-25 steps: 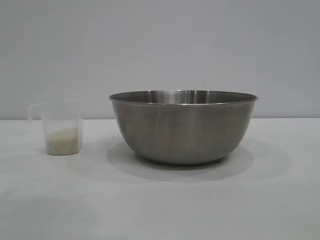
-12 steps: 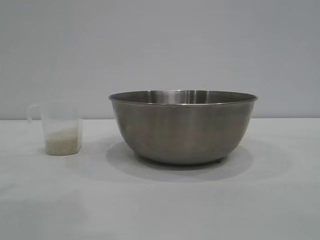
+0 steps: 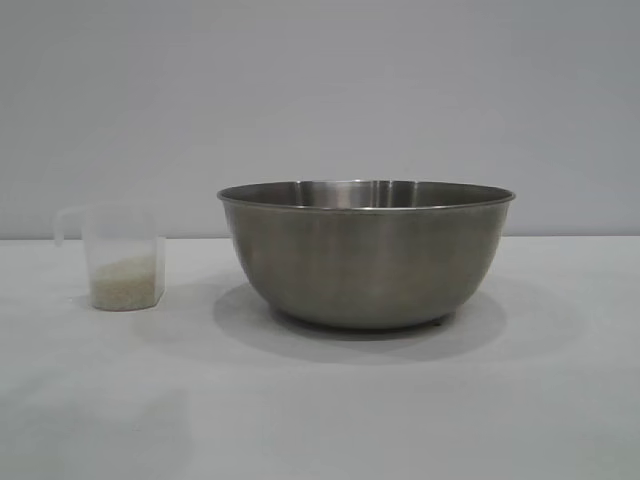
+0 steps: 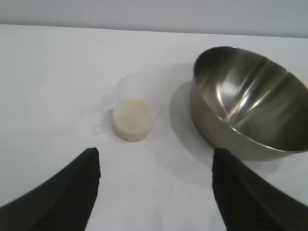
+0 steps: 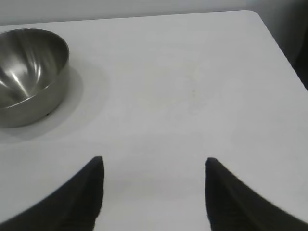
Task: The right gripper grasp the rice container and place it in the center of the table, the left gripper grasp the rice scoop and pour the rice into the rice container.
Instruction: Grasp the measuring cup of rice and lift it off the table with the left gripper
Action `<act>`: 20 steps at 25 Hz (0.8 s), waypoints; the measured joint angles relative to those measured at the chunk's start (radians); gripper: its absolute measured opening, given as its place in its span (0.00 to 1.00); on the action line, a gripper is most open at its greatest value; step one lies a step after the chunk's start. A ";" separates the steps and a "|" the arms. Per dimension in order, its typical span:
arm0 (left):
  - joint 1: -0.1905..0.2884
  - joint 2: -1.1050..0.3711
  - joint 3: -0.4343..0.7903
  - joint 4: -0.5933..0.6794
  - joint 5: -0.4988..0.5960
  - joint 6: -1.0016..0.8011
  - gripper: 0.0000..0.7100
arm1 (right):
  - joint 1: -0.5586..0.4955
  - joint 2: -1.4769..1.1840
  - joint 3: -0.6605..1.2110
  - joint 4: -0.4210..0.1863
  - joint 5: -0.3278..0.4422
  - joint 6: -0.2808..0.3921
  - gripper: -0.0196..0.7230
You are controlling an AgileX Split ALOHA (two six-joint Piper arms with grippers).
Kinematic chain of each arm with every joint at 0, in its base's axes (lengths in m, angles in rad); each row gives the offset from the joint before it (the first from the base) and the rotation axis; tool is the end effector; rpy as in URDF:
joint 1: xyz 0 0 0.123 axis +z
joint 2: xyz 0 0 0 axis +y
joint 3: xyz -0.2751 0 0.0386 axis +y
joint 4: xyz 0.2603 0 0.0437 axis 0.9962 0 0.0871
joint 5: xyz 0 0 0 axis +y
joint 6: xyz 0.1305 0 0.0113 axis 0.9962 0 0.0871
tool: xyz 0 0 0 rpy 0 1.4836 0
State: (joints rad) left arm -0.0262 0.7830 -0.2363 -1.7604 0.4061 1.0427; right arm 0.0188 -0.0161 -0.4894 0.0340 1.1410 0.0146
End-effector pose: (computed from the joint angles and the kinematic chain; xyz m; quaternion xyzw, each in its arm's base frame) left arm 0.1881 -0.0559 0.2018 -0.1769 0.7994 -0.3563 0.4503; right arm 0.0425 0.0048 0.2531 -0.0032 0.8720 0.0251 0.4888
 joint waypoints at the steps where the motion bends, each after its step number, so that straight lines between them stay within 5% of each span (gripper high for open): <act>1: 0.000 0.000 -0.002 0.000 0.010 -0.069 0.61 | 0.000 0.000 0.000 0.000 0.000 0.000 0.55; 7: 0.000 0.000 -0.004 0.000 0.147 -0.508 0.61 | 0.000 0.000 0.000 0.000 0.000 0.000 0.55; 11: 0.000 0.000 -0.006 0.002 0.307 -0.625 0.61 | 0.000 0.000 0.000 0.000 0.000 0.000 0.55; 14: 0.000 -0.002 -0.017 0.007 0.408 -0.552 0.61 | 0.000 0.000 0.000 0.000 0.000 0.000 0.55; 20: 0.000 -0.003 -0.025 0.053 0.562 -0.097 0.61 | 0.000 0.000 0.000 0.000 0.000 0.000 0.55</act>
State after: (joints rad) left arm -0.0262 0.7803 -0.2616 -1.7071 0.9682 0.9461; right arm 0.0188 -0.0161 -0.4894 0.0340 1.1410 0.0146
